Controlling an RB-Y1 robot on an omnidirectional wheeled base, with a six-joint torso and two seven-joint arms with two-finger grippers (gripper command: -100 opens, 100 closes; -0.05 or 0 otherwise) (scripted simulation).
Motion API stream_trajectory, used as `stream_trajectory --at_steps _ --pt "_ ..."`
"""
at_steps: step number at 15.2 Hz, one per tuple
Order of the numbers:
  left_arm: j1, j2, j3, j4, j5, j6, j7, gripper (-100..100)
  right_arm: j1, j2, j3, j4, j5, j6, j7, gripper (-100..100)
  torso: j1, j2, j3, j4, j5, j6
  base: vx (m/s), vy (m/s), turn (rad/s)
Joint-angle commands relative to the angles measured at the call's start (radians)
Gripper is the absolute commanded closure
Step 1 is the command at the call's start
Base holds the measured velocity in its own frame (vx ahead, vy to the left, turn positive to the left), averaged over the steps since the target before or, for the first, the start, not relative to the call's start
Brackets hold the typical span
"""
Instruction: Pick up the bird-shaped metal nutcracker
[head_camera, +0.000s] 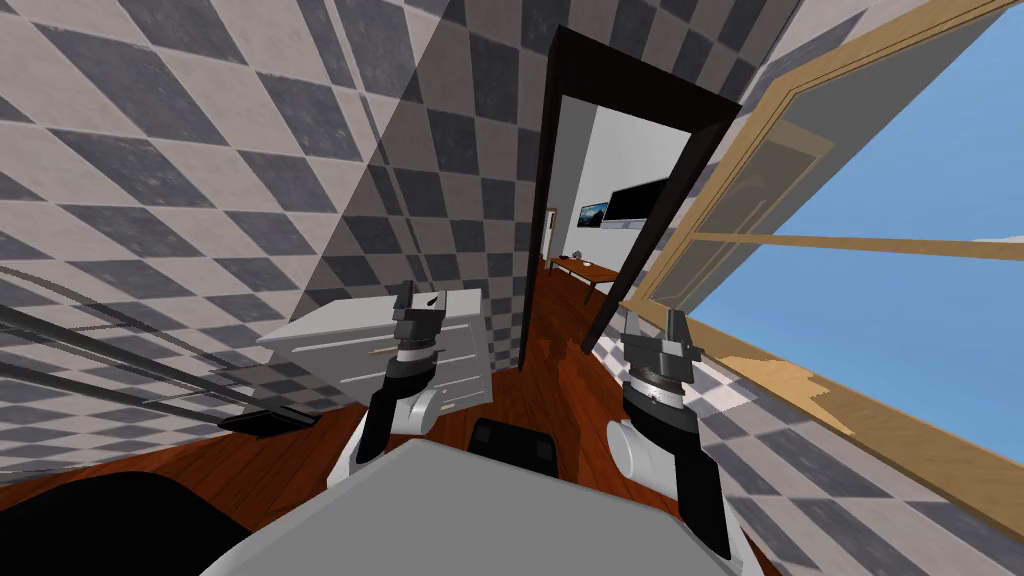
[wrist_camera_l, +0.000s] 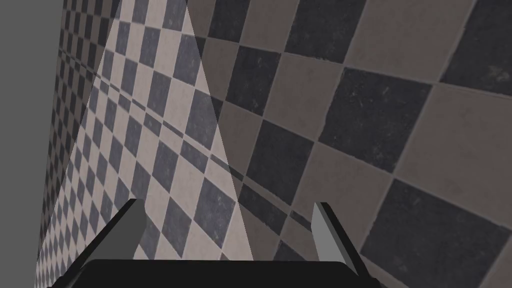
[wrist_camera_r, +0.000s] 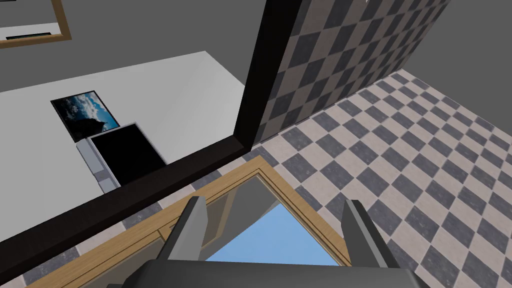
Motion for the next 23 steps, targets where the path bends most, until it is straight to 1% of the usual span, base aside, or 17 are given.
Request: stream_trajectory --at_steps 1,2,3,4,6,7,11,12,13,14,15,16,17,18,20,21,23 --pt "0.005 0.044 0.01 0.001 0.013 0.014 0.0 -100 0.0 0.0 0.0 0.0 0.0 0.0 0.0 0 0.0 0.0 0.0 0.0 0.0 0.0 -0.005 0.005 -0.031" --pt "0.005 0.044 0.01 0.001 0.013 0.014 0.0 -100 0.0 0.0 0.0 0.0 0.0 0.0 0.0 0 0.0 0.0 0.0 0.0 0.0 0.0 -0.009 0.01 -0.036" --pt "0.01 0.077 0.02 0.003 0.027 0.028 0.001 -100 0.0 0.0 0.0 0.0 0.0 0.0 0.0 0 0.001 0.0 0.0 0.0 0.0 0.0 -0.014 0.016 -0.044" --pt "0.01 0.077 0.02 0.003 0.027 0.028 0.001 -100 0.0 0.0 0.0 0.0 0.0 0.0 0.0 0 0.001 0.001 0.0 0.0 0.0 0.0 -0.014 0.019 -0.039" --pt "0.024 0.136 0.05 0.007 0.067 0.07 0.003 -100 0.0 0.0 0.0 0.0 0.0 0.0 0.0 0 0.002 0.001 0.001 0.0 0.0 0.0 -0.017 0.03 -0.088" --pt "0.024 0.15 0.05 0.007 0.067 0.07 0.003 -100 0.0 0.0 0.0 0.0 0.0 0.0 0.0 0 0.003 0.001 0.001 0.0 0.001 0.0 -0.02 0.036 -0.081" --pt "0.044 0.23 0.091 0.013 0.123 0.128 0.005 -100 0.0 0.0 0.0 0.0 0.0 0.0 0.0 0 0.004 0.002 0.001 0.0 0.001 0.0 -0.028 0.039 -0.08" --pt "0.056 0.261 0.116 0.016 0.157 0.162 0.007 -100 0.0 0.0 0.0 0.0 0.0 0.0 0.0 0 0.004 0.002 0.001 0.0 0.001 0.0 -0.024 0.04 -0.121" --pt "0.056 0.272 0.116 0.016 0.157 0.162 0.007 -100 0.0 0.0 0.0 0.0 0.0 0.0 0.0 0 0.004 0.002 0.001 0.0 0.001 0.0 -0.02 0.039 -0.107" --pt "0.069 0.298 0.144 0.019 0.192 0.2 0.008 -100 0.0 0.0 0.0 0.0 0.0 0.0 0.0 0 0.004 0.002 0.001 0.0 0.001 0.0 -0.024 0.044 -0.122" --pt "0.069 0.315 0.144 0.019 0.193 0.2 0.008 -100 0.0 0.0 0.0 0.0 0.0 0.0 0.0 0 0.004 0.002 0.001 0.0 0.001 0.0 -0.028 0.047 -0.087" --pt "0.083 0.339 0.174 0.023 0.227 0.237 0.01 -100 0.0 0.0 0.0 0.0 0.0 0.0 0.0 0 0.004 0.002 0.001 0.0 0.001 0.0 -0.034 0.05 -0.11" --pt "0.083 0.359 0.174 0.023 0.233 0.241 0.01 -100 0.0 0.0 0.0 0.0 0.0 0.0 0.0 0 0.005 0.002 0.001 0.0 0.001 0.0 -0.032 0.052 -0.107" --pt "0.097 0.385 0.206 0.027 0.267 0.272 0.012 -100 0.0 0.0 0.0 0.0 0.0 0.0 0.0 0 0.005 0.002 0.001 0.001 0.001 0.0 -0.029 0.06 -0.167" --pt "0.097 0.404 0.206 0.027 0.275 0.284 0.012 -100 0.0 0.0 0.0 0.0 0.0 0.0 0.0 0 0.006 0.002 0.001 0.0 0.001 0.0 -0.029 0.055 -0.079" --pt "0.113 0.446 0.24 0.031 0.319 0.317 0.014 -100 0.0 0.0 0.0 0.0 0.0 0.0 0.0 0 0.005 0.002 0.001 0.0 0.001 0.0 -0.02 0.041 -0.077" --pt "0.113 0.45 0.24 0.031 0.32 0.33 0.014 -100 0.0 0.0 0.0 0.0 0.0 0.0 0.0 0 0.004 0.001 0.001 0.0 0.001 0.0 -0.02 0.039 -0.085"
